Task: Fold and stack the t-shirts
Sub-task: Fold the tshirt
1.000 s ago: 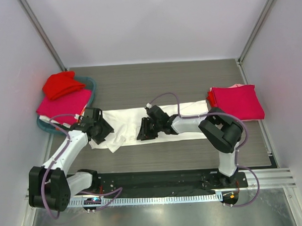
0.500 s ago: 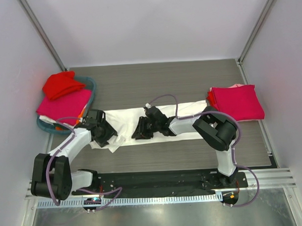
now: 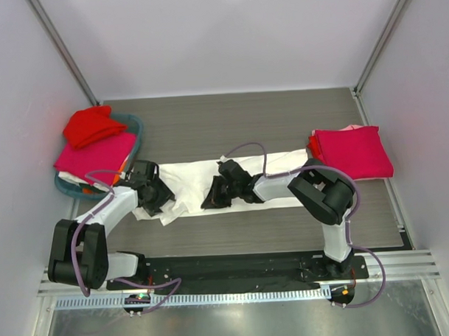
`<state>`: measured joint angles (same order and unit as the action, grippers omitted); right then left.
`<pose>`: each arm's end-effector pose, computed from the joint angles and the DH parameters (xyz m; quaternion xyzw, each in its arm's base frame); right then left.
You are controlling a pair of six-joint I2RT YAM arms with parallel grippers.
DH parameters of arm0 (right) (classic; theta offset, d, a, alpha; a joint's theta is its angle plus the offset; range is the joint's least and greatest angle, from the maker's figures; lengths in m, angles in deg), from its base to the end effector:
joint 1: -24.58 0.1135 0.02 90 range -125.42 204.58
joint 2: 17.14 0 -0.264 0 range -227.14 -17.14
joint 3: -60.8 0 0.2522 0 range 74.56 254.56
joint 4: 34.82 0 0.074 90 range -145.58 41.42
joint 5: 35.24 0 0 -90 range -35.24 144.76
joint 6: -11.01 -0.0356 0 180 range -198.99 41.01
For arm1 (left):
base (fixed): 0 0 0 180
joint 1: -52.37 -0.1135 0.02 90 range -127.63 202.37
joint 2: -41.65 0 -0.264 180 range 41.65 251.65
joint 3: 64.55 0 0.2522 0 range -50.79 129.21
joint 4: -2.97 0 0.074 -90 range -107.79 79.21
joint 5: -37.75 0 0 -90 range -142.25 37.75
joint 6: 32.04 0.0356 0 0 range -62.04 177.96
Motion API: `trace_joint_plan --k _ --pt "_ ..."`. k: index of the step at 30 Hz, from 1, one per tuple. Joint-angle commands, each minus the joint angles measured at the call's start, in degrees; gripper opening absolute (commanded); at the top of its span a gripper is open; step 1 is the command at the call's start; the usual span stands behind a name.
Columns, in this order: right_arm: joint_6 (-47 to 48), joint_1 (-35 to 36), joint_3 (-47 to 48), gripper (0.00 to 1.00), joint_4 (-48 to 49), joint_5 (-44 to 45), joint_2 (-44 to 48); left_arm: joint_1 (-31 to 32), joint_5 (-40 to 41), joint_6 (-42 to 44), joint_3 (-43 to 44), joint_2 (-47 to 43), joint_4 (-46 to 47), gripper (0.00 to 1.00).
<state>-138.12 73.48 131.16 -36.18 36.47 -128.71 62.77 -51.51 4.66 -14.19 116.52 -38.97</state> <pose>0.2454 0.2984 0.1199 0.0169 0.9060 0.4068 0.1156 0.2208 -0.0400 0.1633 -0.3592 0.9107 -0.1023 0.1767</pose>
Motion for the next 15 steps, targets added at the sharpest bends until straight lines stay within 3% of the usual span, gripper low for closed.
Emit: trace_joint_plan --k 1,6,9,10,11,13,15 --pt "2.00 -1.00 -0.26 0.01 -4.05 -0.70 3.99 -0.11 5.33 2.32 -1.79 0.80 0.50 0.61" --pt "2.44 -1.88 -0.43 0.03 -6.07 -1.75 5.13 -0.11 6.65 3.02 -1.62 -0.69 -0.99 0.61" --pt "2.53 -2.15 -0.96 0.14 -6.25 -2.19 6.01 -0.20 7.09 2.94 -1.79 -2.01 -2.22 0.61" --pt "2.71 -2.15 -1.14 0.32 -6.25 -2.37 6.36 -0.11 7.26 2.85 -1.79 -3.40 -3.18 0.61" --pt "3.23 -2.15 -1.49 0.39 -6.34 -2.72 6.80 -0.11 7.35 2.85 -1.88 -4.11 -3.71 0.61" --pt "4.02 -2.15 -2.10 0.49 -6.69 -2.11 9.42 -0.20 7.27 2.59 -1.71 -6.13 -5.46 0.61" --pt "5.34 -3.37 -2.81 0.49 -9.23 -1.06 11.97 -0.11 7.27 2.41 -1.62 -9.56 -6.61 0.61"
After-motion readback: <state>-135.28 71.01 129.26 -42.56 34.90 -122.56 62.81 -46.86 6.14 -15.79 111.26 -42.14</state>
